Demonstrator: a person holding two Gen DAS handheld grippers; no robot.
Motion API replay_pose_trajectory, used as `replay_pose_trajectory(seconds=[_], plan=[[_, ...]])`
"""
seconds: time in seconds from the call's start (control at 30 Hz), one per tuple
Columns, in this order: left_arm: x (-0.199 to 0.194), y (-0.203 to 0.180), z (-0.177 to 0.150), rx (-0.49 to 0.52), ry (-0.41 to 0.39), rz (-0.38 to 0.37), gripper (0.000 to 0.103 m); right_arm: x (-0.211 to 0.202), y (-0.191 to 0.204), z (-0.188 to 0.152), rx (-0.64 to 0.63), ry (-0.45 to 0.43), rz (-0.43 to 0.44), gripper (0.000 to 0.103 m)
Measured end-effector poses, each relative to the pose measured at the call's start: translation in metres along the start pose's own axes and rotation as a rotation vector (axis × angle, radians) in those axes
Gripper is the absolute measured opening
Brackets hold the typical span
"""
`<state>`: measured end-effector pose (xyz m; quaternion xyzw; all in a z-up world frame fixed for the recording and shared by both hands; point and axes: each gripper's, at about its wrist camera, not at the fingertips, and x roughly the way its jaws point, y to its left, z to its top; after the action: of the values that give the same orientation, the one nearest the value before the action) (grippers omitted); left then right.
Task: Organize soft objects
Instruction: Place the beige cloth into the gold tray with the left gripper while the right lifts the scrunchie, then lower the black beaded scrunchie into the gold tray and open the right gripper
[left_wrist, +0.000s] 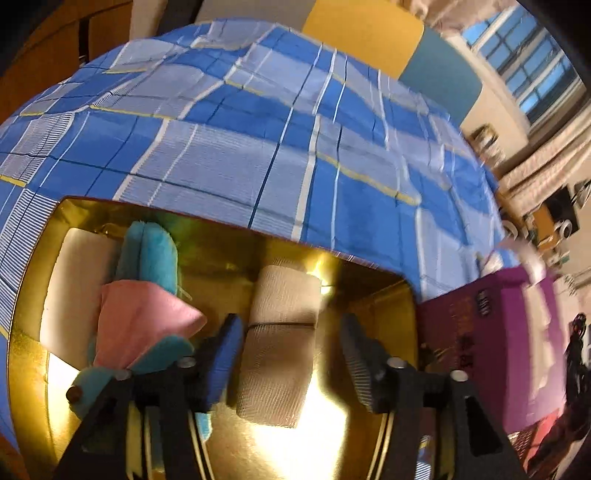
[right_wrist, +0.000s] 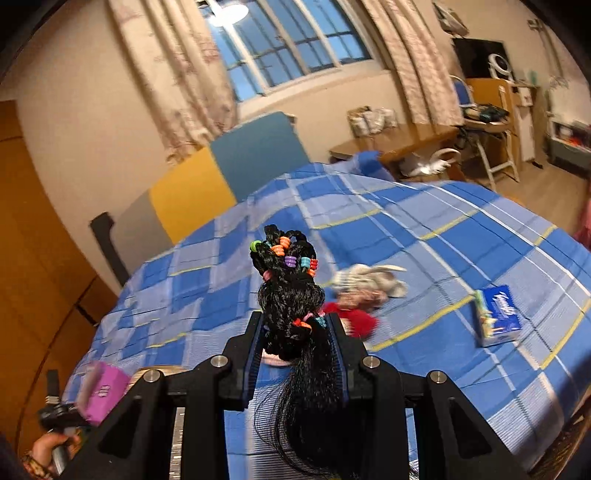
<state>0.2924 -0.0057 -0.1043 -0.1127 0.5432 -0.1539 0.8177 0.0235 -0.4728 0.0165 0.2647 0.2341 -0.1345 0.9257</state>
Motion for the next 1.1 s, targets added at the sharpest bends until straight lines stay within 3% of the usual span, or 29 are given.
replay_pose_trajectory(seconds=[0.2,0.4,0.6,0.83,0.97,1.1], plan=[[-0.036,0.010,0.003,-0.058,-0.129,-0.087,0.067,-0.025,0.066,-0.007,-0.109,-0.024,0.096,0.033],[-0.075,0.015,-0.014,-0.037,-0.229,-0.084,0.067,-0.036,0.131,-0.021,-0.179,0.003,0.221,0.033],[-0.095,0.022,-0.047,0.007,-0.257,-0.065,0.067,-0.032,0.196,-0.038,-0.210,0.059,0.361,0.033],[-0.098,0.045,-0.083,-0.035,-0.232,-0.046,0.067,-0.003,0.260,-0.070,-0.243,0.160,0.497,0.033],[-0.099,0.059,-0.094,-0.073,-0.219,-0.021,0.067,0.020,0.297,-0.101,-0.255,0.259,0.495,0.033],[-0.105,0.074,-0.101,-0.105,-0.226,-0.019,0.067,0.050,0.329,-0.141,-0.293,0.361,0.421,0.033]])
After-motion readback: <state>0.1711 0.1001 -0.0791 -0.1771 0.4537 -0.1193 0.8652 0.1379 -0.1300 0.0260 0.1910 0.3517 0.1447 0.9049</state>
